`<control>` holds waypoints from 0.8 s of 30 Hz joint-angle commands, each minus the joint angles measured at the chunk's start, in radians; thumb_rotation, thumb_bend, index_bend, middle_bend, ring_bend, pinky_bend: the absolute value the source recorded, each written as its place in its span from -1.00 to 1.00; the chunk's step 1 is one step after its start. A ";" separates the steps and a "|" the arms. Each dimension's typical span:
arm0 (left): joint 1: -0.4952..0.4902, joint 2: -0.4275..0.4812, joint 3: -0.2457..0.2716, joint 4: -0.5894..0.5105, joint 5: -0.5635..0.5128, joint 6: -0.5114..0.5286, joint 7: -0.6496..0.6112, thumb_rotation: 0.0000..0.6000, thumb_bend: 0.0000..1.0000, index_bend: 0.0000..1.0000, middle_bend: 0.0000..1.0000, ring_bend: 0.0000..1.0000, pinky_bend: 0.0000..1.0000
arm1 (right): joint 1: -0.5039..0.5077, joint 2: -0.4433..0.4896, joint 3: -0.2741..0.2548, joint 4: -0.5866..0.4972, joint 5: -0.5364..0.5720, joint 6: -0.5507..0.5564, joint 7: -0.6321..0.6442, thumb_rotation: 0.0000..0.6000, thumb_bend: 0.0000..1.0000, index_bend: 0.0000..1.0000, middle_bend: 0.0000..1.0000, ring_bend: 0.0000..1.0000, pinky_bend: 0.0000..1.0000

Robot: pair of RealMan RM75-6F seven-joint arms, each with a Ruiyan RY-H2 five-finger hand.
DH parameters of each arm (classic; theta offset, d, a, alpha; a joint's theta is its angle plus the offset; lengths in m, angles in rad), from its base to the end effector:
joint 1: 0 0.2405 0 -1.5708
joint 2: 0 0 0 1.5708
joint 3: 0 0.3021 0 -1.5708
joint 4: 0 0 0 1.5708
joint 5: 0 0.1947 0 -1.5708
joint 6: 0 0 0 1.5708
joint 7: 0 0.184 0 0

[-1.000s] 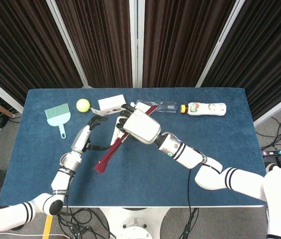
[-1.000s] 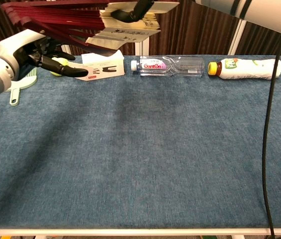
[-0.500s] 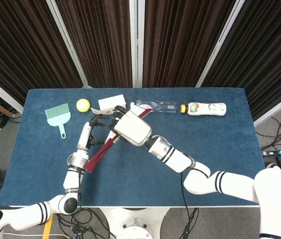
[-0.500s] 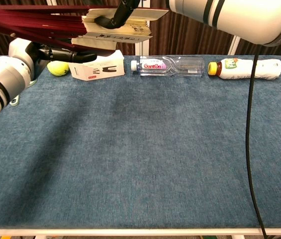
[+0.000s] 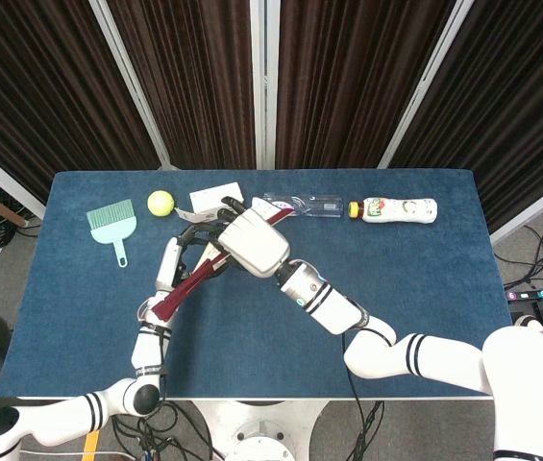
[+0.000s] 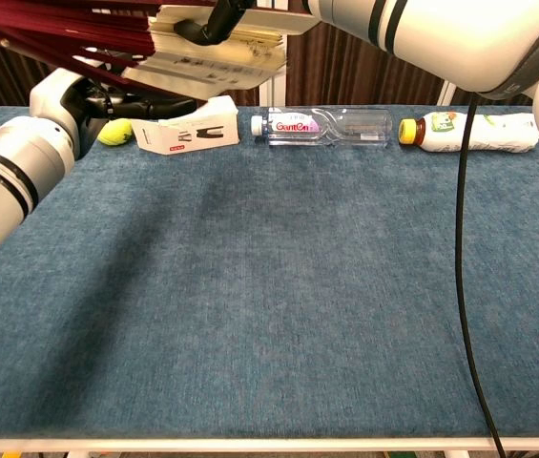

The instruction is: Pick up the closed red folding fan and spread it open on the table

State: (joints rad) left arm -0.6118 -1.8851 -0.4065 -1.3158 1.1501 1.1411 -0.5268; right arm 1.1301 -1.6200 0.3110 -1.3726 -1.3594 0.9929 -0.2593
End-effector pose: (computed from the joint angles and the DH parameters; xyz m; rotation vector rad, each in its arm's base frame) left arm -0.1619 0.4034 -0.0514 -0.9390 -1.8217 -1.7448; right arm 0.0458 -0.4423 -0.0019 2.0406 -0.4004 1.4074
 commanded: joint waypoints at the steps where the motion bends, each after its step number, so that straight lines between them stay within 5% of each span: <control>1: 0.000 -0.016 -0.003 0.010 0.003 0.005 -0.017 1.00 -1.00 -0.34 -0.38 -0.70 -0.34 | -0.005 -0.011 0.007 -0.001 0.012 0.012 -0.010 1.00 0.52 0.47 0.17 -0.32 -0.63; 8: -0.003 -0.077 -0.040 0.054 0.002 0.051 -0.065 1.00 -0.95 -0.24 -0.29 -0.66 -0.34 | -0.009 -0.020 0.010 -0.012 0.040 0.002 -0.018 1.00 0.52 0.47 0.17 -0.32 -0.65; 14: -0.010 -0.123 -0.064 0.114 0.006 0.105 -0.045 1.00 -0.71 0.14 0.10 -0.27 -0.15 | -0.013 -0.012 0.015 -0.020 0.040 0.007 -0.016 1.00 0.52 0.47 0.17 -0.32 -0.65; 19: -0.003 -0.123 -0.061 0.145 0.008 0.117 -0.020 1.00 -0.58 0.37 0.41 0.00 0.02 | -0.026 0.005 0.007 -0.030 0.028 0.020 -0.017 1.00 0.52 0.47 0.17 -0.32 -0.65; 24: 0.017 -0.065 -0.009 0.163 0.024 0.092 0.075 1.00 -0.55 0.43 0.48 0.06 0.12 | -0.063 0.049 -0.020 -0.060 -0.009 0.059 -0.027 1.00 0.52 0.47 0.17 -0.32 -0.65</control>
State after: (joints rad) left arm -0.6063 -1.9765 -0.4385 -1.1592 1.1660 1.2435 -0.4882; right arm 1.0790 -1.5848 0.3007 -1.4203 -1.3574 1.0423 -0.2816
